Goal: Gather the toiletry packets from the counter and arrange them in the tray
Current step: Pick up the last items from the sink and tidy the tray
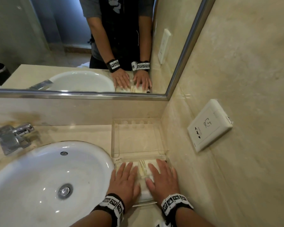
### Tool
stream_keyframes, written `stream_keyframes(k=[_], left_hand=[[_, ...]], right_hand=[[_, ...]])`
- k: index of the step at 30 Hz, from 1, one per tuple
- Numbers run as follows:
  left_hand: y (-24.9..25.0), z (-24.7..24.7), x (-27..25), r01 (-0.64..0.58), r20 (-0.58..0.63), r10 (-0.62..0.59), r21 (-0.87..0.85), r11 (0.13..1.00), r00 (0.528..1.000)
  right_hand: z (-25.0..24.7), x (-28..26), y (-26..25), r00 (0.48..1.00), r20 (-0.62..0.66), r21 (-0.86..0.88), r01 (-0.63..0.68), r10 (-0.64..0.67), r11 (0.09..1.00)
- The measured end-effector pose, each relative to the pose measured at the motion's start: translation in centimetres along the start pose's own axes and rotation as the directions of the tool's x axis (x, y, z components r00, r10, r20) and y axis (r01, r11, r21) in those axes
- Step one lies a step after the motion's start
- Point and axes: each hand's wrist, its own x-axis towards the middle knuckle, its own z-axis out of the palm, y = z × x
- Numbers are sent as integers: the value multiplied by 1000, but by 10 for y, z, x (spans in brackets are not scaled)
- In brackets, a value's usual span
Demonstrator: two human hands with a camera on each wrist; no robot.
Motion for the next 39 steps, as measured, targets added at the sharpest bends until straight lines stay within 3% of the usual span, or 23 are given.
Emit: stream_keyframes(k=[4,7,12,18,24,26,32,34,36,39], left_hand=[[-22,-10,-25,184,11,-183,-41,982,983],[-32,-16,-36,231,32,-229,-72,970,973],[-36,-18,-41,258,102,-247,-112,960,964],[-36,-18,-43,290,146,-266,-179,940,953],[-37,-24,-42,246,161,-223,-144,959,961],[-36,-26,-40,219,180,-196,-118,969,964],[-36,-25,-38,160,227,-149,-34,986,963],[-38,-22,-38,146,233,-138,-16,989,963],[-38,-22,-38,139,230,-135,1,990,964],[-37,-21,-37,133,214,-135,26,991,967]], right_hand=[[3,-21,-4,992,-40,130,-116,122,985],[7,-30,-11,983,16,169,-185,185,968],[8,-27,-15,964,38,158,-267,265,951],[9,-30,-15,966,31,176,-257,255,950],[8,-61,-17,964,-99,237,-219,248,946],[3,-72,-16,958,5,269,-276,285,923],[4,-88,-9,813,343,392,-578,470,715],[12,-86,-9,754,438,530,-656,489,537],[17,-80,-11,689,524,652,-703,501,285],[14,-73,-15,624,599,701,-711,501,48]])
